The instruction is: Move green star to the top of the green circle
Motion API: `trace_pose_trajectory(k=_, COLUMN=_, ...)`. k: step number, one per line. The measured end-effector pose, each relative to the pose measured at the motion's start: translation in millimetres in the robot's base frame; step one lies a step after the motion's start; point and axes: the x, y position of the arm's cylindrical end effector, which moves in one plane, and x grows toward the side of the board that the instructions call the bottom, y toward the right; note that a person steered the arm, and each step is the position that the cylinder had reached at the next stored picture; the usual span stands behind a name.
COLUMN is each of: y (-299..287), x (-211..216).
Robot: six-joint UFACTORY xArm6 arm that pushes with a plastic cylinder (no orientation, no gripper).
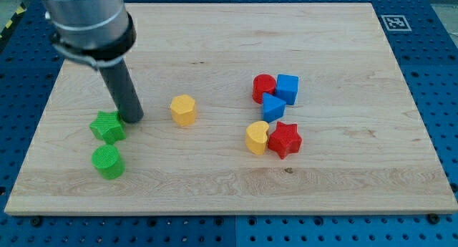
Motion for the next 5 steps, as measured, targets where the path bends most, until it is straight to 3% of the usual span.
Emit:
trace_pose_trajectory(k=1, y=-16.1, x=-50.4)
trace_pose_trajectory(k=2, y=-52.7, x=-53.0)
trace_pose_trajectory(k=4, y=-54.7, x=-45.9)
trace_pose_trajectory(k=5, y=-53.8, x=-21.9)
